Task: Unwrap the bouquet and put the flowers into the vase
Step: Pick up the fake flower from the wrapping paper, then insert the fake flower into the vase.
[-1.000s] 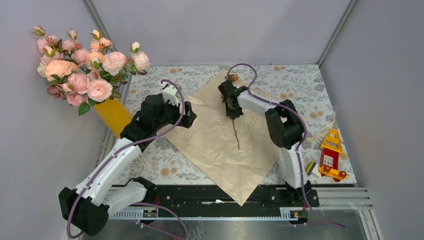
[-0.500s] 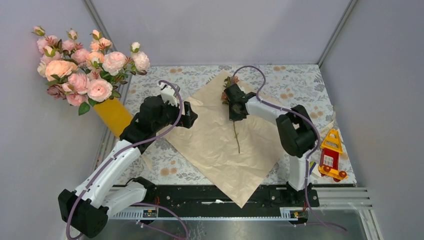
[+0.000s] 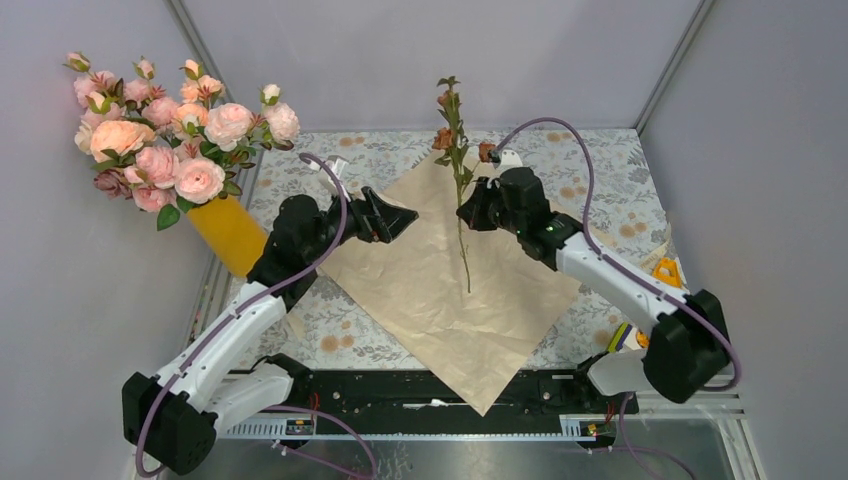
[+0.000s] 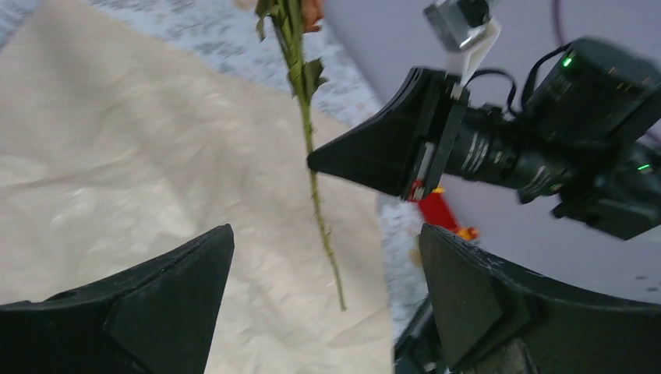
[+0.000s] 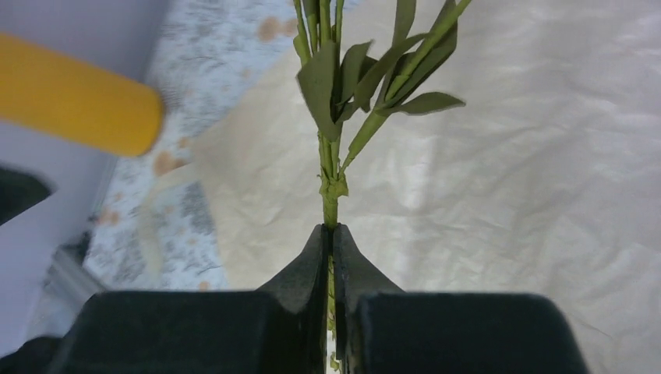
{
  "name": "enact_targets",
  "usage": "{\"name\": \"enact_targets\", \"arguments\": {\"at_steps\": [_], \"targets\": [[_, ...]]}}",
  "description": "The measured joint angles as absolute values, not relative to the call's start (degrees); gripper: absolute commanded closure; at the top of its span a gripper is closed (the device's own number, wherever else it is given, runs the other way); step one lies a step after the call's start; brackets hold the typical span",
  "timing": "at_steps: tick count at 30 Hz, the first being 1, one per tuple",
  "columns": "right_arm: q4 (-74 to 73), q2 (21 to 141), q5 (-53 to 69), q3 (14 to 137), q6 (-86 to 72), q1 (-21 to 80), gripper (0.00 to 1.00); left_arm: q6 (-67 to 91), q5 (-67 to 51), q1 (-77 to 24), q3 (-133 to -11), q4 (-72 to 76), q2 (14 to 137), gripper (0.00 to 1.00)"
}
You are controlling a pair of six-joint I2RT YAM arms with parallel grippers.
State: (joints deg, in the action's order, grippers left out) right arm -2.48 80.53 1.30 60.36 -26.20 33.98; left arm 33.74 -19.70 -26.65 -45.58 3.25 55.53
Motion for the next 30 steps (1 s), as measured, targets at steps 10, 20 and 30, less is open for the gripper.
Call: {"name": "enact_targets", "arguments": {"at_steps": [10,20,30], "targets": [[6.0,65.1,24.4,56.8,-26.0,34.5,1.0,49.3,-30.1,-28.1,-45.3,24.4,61.8,0.05],[10.1,63.7,41.2,57.0,-29.5,35.4,1.0,56.4,-36.6,-30.3,-46.6,36.4,63.9,0.2],[11.2,65.3,47.9,57.4,-31.6,36.2,1.0,58.8,-38.6,-30.5,-47.2,40.7,63.9,0.52]]}}
